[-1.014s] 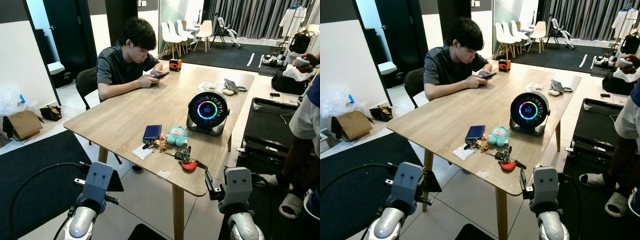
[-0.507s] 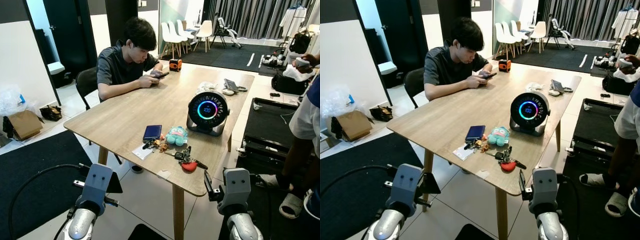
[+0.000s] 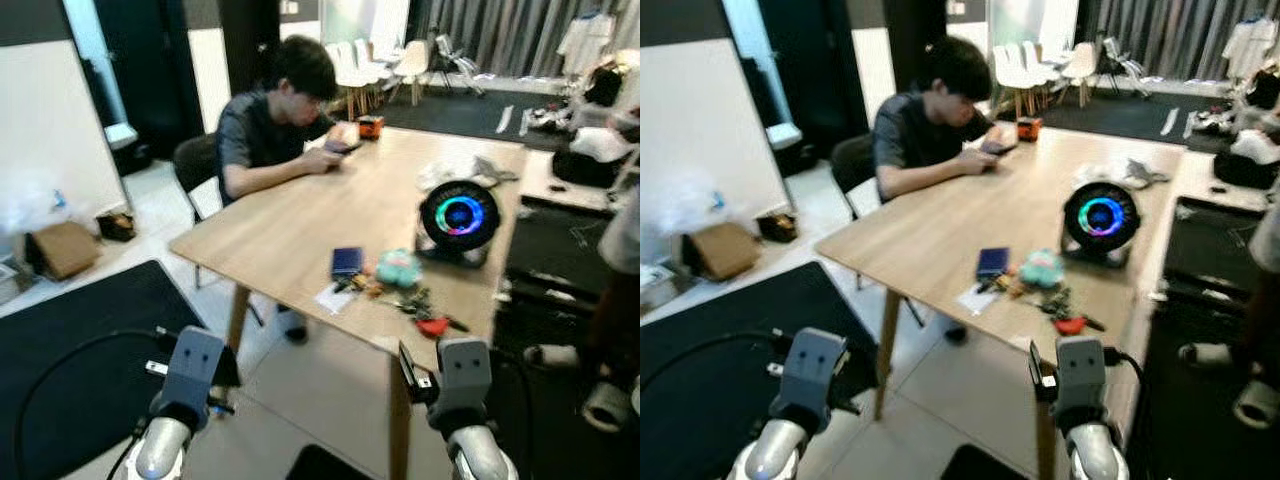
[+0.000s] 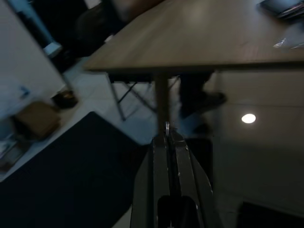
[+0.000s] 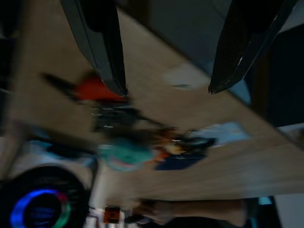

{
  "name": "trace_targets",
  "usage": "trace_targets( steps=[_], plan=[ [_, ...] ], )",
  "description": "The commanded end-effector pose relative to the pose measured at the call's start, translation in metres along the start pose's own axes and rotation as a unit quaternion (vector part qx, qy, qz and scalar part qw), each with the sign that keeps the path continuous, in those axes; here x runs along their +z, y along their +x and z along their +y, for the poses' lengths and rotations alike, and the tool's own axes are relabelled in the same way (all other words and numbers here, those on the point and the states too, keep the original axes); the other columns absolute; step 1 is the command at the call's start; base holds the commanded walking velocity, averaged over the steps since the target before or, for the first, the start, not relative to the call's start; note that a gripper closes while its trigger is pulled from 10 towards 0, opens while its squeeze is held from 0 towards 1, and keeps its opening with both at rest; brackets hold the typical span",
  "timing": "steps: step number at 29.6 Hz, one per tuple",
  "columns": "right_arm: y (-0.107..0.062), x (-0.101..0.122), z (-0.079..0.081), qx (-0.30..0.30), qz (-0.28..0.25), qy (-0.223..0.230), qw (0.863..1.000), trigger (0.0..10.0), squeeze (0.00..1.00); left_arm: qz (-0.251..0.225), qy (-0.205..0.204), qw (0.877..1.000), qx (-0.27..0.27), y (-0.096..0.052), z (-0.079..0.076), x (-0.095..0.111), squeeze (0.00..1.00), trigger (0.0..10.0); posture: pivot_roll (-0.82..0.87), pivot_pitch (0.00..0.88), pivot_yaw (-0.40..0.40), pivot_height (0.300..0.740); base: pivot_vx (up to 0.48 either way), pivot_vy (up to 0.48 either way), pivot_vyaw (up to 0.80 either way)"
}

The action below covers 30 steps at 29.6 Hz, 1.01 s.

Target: Hang keys on a hook

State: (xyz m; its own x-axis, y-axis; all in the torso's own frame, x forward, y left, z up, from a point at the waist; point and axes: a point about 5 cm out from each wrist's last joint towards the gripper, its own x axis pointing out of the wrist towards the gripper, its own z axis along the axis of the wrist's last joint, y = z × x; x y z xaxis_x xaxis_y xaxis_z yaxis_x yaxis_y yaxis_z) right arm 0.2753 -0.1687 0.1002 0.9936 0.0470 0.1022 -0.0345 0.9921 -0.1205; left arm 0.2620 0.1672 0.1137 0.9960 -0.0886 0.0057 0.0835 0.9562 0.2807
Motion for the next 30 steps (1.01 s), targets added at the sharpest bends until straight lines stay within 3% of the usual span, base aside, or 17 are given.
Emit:
trace_targets(
  steps=[1,24,30],
  plan=[
    [-0.0012,-0.0016,0.0004,-0.001,0.002,0.002,1.0,10.0,0.0,-0.012,0.018,1.0,-0.004,-0.0017,0.0015,0.0026,0.0,10.0,0.03,0.049,0.029,0.74,0.0,0.0,0.0],
    [-0.0011,-0.0028,-0.001,-0.003,0.004,0.0,1.0,10.0,0.0,-0.013,0.024,1.0,-0.009,-0.0017,-0.0006,0.0028,0.0,10.0,0.03,0.051,0.029,0.74,0.0,0.0,0.0],
    [-0.0016,-0.0032,-0.001,-0.003,0.004,0.001,1.0,10.0,0.0,-0.014,0.03,0.999,-0.017,-0.0019,-0.0015,0.0026,0.0,10.0,0.03,0.052,0.03,0.74,0.0,-0.444,0.0]
  ],
)
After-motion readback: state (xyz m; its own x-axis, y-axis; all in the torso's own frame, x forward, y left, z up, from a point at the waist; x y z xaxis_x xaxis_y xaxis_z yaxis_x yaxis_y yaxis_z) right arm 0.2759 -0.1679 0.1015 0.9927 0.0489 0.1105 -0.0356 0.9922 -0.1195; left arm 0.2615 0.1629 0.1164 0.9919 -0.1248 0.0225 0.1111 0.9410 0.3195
